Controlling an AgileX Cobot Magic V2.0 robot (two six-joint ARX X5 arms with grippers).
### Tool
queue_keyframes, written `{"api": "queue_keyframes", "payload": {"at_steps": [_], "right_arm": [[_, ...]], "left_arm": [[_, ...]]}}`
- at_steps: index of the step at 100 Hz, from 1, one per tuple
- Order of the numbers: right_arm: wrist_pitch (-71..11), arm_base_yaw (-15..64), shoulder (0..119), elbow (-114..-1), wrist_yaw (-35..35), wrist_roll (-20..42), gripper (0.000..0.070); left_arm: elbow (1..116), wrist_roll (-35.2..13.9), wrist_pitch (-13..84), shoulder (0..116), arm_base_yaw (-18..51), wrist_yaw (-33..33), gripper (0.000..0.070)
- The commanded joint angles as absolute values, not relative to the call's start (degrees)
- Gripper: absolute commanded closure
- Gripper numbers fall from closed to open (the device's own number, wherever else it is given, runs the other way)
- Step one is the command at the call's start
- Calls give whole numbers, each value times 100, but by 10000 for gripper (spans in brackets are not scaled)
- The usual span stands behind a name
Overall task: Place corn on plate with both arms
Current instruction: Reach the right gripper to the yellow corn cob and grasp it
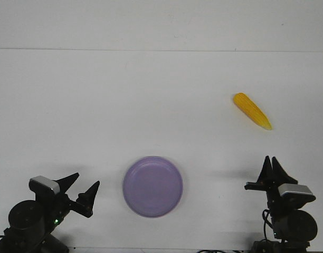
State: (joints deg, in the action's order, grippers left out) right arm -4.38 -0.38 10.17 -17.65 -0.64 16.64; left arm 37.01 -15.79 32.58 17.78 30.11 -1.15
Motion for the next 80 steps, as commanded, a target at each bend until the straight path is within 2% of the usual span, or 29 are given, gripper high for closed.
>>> {"api": "queue_keyframes", "payload": {"at_steps": [1,5,14,29,45,57,80], "right_arm": [[-506,-34,1774,-2215,23,1168,185],[-587,-34,2290,-2545,27,895,150],[-773,-36,3625,-3304,25,226,150],[-1232,-60,6012,-4692,209,-504,150],[-2322,-174,8372,-6528,226,-762,148],[-2976,-255,9710,-7754,279,-794,148],[-3092,-368,11037,-8875,301,-1022,149]], "left_arm": [[3728,-1562,3166,1798,3033,-115,195],[3728,-1557,3159,1811,3033,-117,195],[3728,-1542,3166,1833,3033,-143,195],[3728,-1542,3170,1831,3033,-152,195],[3728,-1544,3190,1831,3033,-154,195],[3728,-1546,3190,1831,3033,-154,195],[3728,-1549,3212,1831,3033,-154,195]]}}
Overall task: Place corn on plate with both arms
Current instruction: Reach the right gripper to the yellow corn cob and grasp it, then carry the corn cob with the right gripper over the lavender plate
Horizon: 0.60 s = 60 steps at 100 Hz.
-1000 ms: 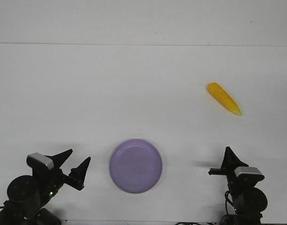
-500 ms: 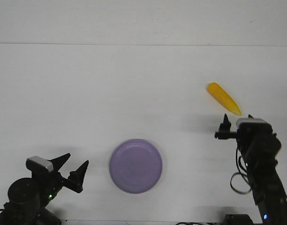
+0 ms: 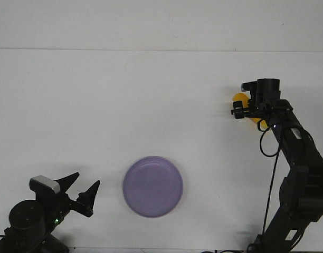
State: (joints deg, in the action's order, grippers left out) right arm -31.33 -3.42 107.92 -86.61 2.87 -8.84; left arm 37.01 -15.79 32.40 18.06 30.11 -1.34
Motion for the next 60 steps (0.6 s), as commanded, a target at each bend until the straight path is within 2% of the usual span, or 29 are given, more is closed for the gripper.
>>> {"api": "queue_keyframes", "payload": {"at_steps": [1,42,60], "right_arm": [[-3081,-373,11076,-8892,303,-1031,149],[-2534,-495,11649,-8945,303,-1212,150],[-2578,-502,11754,-8945,296,-1238,198]], "left_arm": [[3728,-1549,3212,1831,3033,-154,195],[3728,-1594,3229,1831,3033,-178,197],[3728,-1597,3234,1831,3033,-217,197]]}}
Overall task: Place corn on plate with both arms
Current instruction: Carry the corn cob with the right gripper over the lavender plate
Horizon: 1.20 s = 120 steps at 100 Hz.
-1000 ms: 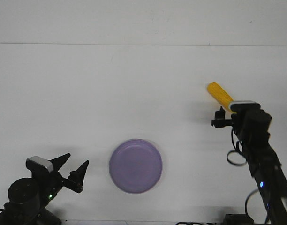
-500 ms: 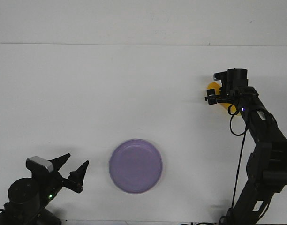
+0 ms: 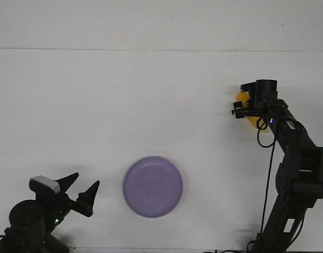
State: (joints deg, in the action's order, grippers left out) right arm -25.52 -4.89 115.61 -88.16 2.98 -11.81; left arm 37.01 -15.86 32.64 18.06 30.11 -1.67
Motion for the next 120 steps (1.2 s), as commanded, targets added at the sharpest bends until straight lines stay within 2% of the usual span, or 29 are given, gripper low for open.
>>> {"api": "queue_keyframes", "payload": {"at_steps": [1,6,18,24,38,52,64,75,96,120], "right_arm": [[-2585,-502,11760,-8945,296,-1245,207],[-2585,-502,11819,-8945,301,-1249,276],[-2620,-499,11808,-8947,305,-1245,518],[-2637,-502,11738,-8947,307,-1194,580],[-2740,-499,11345,-8947,261,-1035,582],[-3065,-499,10584,-8947,-298,-749,582],[-3664,-432,9730,-8945,-878,-484,581],[-4274,-148,8943,-8930,-1116,-425,580],[-4563,1146,7555,-8366,-1216,-305,580],[-3887,3374,7083,-6836,-904,506,581]], "left_arm": [[3728,-1599,3234,1831,3033,-220,197],[3728,-1612,3234,1831,3033,-255,197],[3728,-1619,3249,1831,3033,-316,197],[3728,-1619,3249,1831,3033,-320,197],[3728,-1614,3251,1831,3033,-325,197],[3728,-1612,3253,1831,3033,-327,197],[3728,-1612,3253,1831,3033,-327,197],[3728,-1610,3253,1831,3033,-327,197],[3728,-1608,3249,1831,3033,-327,197],[3728,-1605,3249,1831,3033,-325,197]]}}
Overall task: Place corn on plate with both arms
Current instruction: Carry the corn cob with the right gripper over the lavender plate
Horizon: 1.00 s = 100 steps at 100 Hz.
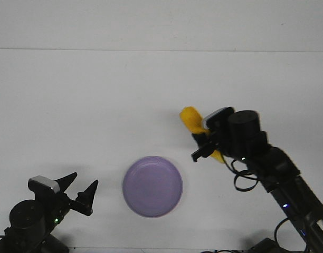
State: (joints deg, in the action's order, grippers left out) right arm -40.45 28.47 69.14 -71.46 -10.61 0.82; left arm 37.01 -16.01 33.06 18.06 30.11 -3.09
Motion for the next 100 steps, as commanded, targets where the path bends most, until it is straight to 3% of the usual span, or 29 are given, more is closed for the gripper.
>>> {"api": "queue_keyframes", "payload": {"at_steps": [1,27,50,59,74,100], "right_arm": [[-3850,3463,7089,-6770,-867,532,580],[-2541,5221,7784,-5636,-62,1149,581],[-1946,5712,8705,-5623,189,1177,574],[-1925,5743,8912,-5623,172,1179,518],[-1942,5743,8976,-5623,121,1181,270],[-2283,5645,8809,-6029,158,1144,251]], "left_arm": [[3728,-1605,3247,1831,3033,-327,197],[3728,-1605,3249,1831,3033,-327,197],[3728,-1605,3249,1831,3033,-355,197],[3728,-1605,3251,1831,3033,-362,197],[3728,-1605,3251,1831,3033,-366,197],[3728,-1605,3253,1831,3033,-368,197]]}}
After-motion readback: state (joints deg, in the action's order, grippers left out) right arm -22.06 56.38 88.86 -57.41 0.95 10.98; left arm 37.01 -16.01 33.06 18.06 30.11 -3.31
